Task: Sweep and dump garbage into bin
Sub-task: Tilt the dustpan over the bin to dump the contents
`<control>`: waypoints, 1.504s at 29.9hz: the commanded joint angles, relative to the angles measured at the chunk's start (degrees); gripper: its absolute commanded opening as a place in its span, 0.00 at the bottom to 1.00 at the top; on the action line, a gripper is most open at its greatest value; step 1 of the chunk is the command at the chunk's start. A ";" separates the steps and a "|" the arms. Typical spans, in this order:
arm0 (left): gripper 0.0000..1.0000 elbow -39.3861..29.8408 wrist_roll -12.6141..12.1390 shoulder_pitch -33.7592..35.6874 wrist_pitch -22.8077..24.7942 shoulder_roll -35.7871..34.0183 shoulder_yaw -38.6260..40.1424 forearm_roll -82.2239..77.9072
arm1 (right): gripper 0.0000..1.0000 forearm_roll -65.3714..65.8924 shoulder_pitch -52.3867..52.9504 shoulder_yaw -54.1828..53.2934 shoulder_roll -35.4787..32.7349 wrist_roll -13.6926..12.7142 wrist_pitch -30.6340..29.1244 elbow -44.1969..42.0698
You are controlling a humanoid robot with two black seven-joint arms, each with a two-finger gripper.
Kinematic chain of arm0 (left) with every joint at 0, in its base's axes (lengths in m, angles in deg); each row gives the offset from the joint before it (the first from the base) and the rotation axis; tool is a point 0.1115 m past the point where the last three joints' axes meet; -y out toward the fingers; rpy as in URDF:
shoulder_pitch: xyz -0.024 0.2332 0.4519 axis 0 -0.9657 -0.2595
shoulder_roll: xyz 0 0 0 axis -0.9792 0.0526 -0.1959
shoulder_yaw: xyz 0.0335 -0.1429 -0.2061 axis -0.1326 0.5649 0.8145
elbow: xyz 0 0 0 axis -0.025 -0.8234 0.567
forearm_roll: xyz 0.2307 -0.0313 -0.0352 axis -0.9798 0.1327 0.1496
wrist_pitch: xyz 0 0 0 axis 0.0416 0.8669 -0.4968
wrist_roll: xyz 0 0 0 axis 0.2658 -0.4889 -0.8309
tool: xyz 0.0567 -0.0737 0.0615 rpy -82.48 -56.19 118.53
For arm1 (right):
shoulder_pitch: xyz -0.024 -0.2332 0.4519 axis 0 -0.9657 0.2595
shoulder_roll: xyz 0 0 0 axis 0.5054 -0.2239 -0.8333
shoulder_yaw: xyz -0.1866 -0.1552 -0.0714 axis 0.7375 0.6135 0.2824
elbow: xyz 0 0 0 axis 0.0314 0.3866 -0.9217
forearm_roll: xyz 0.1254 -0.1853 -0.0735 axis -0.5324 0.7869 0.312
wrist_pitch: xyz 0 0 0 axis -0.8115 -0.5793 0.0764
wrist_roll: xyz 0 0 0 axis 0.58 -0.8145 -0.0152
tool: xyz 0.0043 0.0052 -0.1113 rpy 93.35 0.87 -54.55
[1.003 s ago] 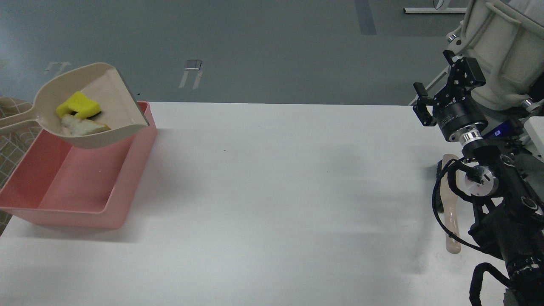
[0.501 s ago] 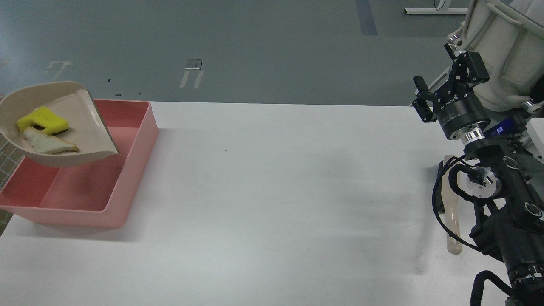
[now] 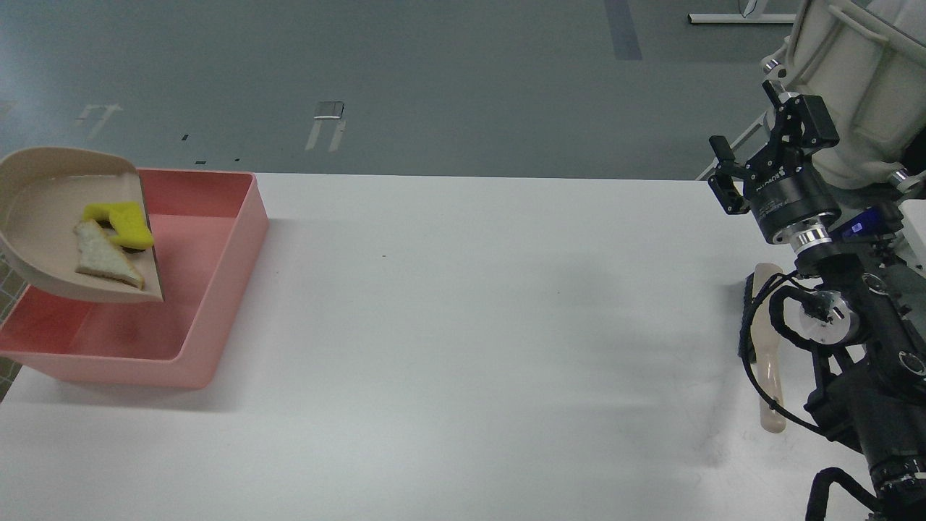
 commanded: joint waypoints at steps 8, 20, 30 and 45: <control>0.00 -1.20 0.18 0.46 0.41 -9.53 -0.10 -0.97 | 1.00 0.00 -3.43 0.10 0.05 0.39 -0.22 -0.14; 0.00 -1.38 -0.26 6.60 3.38 -10.50 4.03 5.95 | 1.00 -0.09 -3.95 -0.87 -1.36 0.57 0.04 -0.23; 0.00 -10.95 -2.28 8.81 6.13 -4.79 1.92 10.63 | 1.00 -4.57 -1.68 -1.57 -3.02 0.48 -0.04 -0.58; 0.00 -0.08 -2.46 21.19 5.69 3.02 -8.19 10.10 | 1.00 -5.01 6.68 0.36 -4.52 0.48 -0.04 -0.93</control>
